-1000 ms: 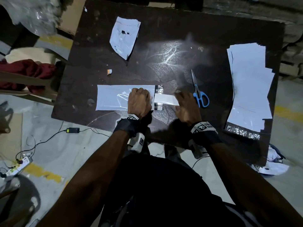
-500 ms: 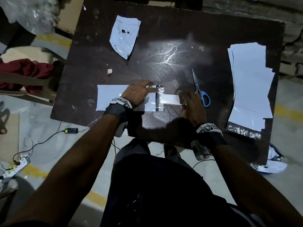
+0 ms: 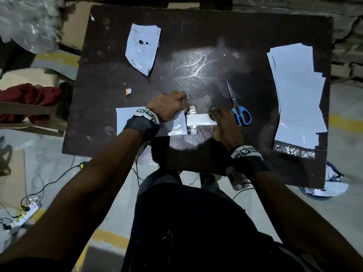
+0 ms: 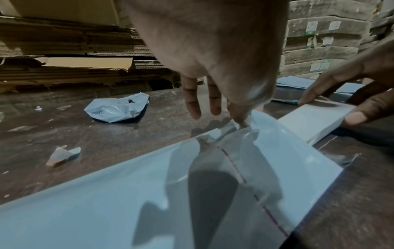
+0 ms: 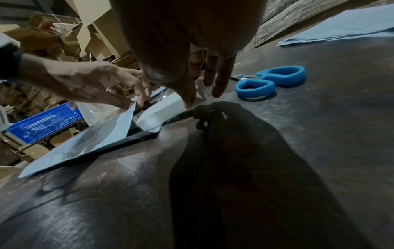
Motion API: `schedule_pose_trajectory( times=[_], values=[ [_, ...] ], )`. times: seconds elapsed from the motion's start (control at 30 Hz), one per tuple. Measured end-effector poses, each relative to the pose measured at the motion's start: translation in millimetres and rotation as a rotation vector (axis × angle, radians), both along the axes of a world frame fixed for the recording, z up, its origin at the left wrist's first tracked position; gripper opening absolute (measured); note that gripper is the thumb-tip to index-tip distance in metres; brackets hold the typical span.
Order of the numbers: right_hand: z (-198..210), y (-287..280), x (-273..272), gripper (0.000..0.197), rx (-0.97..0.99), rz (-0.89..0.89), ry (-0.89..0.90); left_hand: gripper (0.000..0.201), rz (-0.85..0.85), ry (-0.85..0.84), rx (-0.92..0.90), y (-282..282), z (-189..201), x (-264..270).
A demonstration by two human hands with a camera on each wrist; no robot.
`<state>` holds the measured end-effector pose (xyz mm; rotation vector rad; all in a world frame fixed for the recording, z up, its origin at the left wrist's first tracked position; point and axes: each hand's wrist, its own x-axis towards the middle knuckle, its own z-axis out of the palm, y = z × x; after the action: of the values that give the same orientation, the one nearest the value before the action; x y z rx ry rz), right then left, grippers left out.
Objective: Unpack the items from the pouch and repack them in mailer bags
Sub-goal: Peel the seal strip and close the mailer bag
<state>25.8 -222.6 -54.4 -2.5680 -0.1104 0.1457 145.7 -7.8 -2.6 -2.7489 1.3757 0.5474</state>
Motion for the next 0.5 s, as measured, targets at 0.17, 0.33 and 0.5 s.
schedule_pose_trajectory(
  times=[0.17,0.33,0.5],
  values=[
    [-1.7,15.4,0.5,0.06,0.006,0.094,0.032,0.024,0.01,-0.042,-0.064,3.3,0.2,-5.0],
    [-4.9,32.5,-9.1,0.062,0.172,0.043,0.034,0.028,0.14,-0.024,-0.135,4.9,-2.9,-16.5],
    [1.4,54.7,-10.8,0.061,0.193,-0.026,0.041,0.031,0.176,-0.028,-0.159,7.0,-6.5,-21.7]
  ],
)
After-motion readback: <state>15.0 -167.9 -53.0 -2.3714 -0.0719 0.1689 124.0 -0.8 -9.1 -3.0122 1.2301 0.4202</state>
